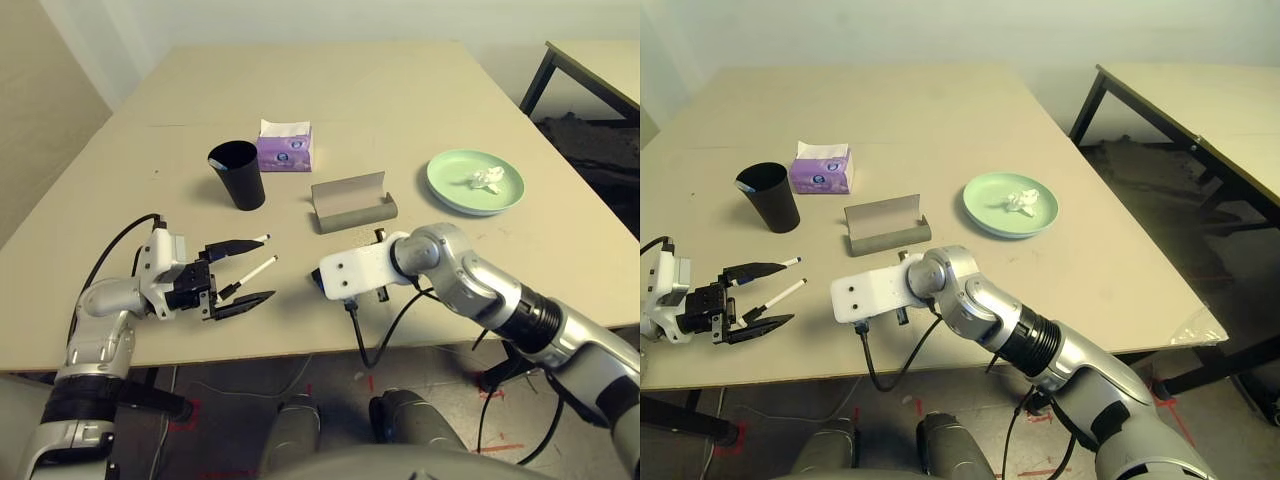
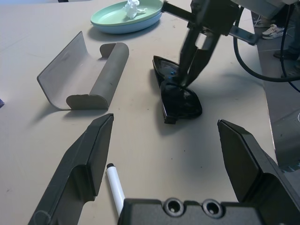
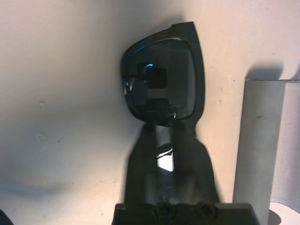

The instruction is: Organize and tidy the items on the table.

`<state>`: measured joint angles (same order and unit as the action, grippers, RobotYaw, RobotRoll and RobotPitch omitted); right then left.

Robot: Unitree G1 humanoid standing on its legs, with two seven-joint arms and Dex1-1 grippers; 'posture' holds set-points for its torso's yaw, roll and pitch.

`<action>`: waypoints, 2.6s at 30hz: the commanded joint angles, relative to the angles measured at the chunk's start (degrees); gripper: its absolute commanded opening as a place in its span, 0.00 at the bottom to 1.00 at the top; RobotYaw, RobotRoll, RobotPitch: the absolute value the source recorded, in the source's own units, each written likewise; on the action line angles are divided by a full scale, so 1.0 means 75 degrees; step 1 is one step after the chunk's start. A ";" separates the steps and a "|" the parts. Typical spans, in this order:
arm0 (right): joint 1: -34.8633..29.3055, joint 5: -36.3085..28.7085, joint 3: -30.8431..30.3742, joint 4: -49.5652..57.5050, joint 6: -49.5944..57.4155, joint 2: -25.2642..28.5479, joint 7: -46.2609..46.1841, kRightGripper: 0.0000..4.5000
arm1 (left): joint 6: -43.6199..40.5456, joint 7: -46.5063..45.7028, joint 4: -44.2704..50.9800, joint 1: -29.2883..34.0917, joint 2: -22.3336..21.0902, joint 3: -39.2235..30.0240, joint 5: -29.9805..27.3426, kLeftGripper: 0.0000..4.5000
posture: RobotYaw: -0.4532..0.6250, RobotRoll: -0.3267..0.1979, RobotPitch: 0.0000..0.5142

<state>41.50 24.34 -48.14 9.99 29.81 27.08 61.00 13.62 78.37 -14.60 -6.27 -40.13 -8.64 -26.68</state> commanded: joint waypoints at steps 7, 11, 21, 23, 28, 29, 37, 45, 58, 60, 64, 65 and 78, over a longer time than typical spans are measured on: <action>0.0154 0.0124 0.0345 0.0313 0.0400 0.0027 0.0427 0.21 | 0.0098 0.0064 -0.0084 -0.0035 -0.0010 0.0033 0.0092 1.00 | 0.45 0.62 0.12; 0.0220 0.0159 0.0417 0.0270 0.0402 -0.0044 0.0463 0.54 | 0.0128 0.0095 -0.0134 -0.0034 -0.0029 0.0024 0.0092 1.00 | 0.45 0.62 0.12; -0.0034 0.0399 0.0346 -0.0546 -0.0317 -0.0136 0.0072 1.00 | 0.0208 0.0094 -0.0133 0.0069 -0.0022 0.0011 0.0088 1.00 | 0.46 0.62 0.11; -0.0057 0.0443 0.0337 -0.0691 -0.0417 -0.0153 0.0045 1.00 | 0.0219 0.0087 -0.0131 0.0086 -0.0023 0.0004 0.0087 1.00 | 0.46 0.62 0.11; -0.0102 0.0445 0.0420 -0.0798 -0.0482 -0.0234 0.0099 0.79 | 0.0236 0.0071 -0.0152 0.0087 -0.0028 -0.0010 0.0084 1.00 | 0.46 0.62 0.11; -0.0104 0.0440 0.0429 -0.0791 -0.0481 -0.0249 0.0116 0.71 | 0.0242 0.0070 -0.0159 0.0085 -0.0028 -0.0012 0.0084 1.00 | 0.46 0.62 0.11; -0.0134 0.0477 0.0490 -0.0833 -0.0472 -0.0359 0.0181 0.04 | 0.0286 0.0097 -0.0278 0.0032 -0.0023 -0.0002 0.0085 1.00 | 0.45 0.62 0.12; 0.0215 0.0460 0.0785 -0.1102 -0.0682 -0.0461 0.0170 0.03 | -0.0268 -0.0683 -0.0426 -0.0193 0.0104 -0.0181 0.0048 1.00 | 0.45 0.62 0.12; 0.2355 0.0420 0.1564 -0.4519 -0.2478 -0.1140 -0.1023 0.03 | -0.1453 -0.2592 -0.0530 -0.0712 0.0265 -0.0295 0.0392 1.00 | 0.46 0.62 0.12; 0.2687 0.0487 0.1616 -0.5407 -0.2818 -0.1371 -0.1432 0.03 | -0.1577 -0.2756 -0.0505 -0.0720 0.0310 -0.0327 0.0384 1.00 | 0.46 0.62 0.12; 0.3068 0.0526 0.1650 -0.6724 -0.3273 -0.1780 -0.1912 0.03 | -0.1675 -0.2909 -0.0460 -0.0737 0.0334 -0.0347 0.0390 1.00 | 0.47 0.62 0.13; 0.3123 0.0537 0.1649 -0.7019 -0.3347 -0.1880 -0.1999 0.03 | -0.1689 -0.2929 -0.0445 -0.0739 0.0332 -0.0348 0.0389 1.00 | 0.47 0.62 0.13; 0.3218 0.0676 0.1627 -0.8647 -0.3737 -0.2377 -0.2224 0.03 | -0.1737 -0.2981 -0.0258 -0.0576 0.0250 -0.0464 0.0371 1.00 | 0.48 0.62 0.13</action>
<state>65.92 29.28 -36.47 -54.57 1.64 9.49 43.37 0.96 55.82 -17.55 -11.14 -37.85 -11.52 -24.31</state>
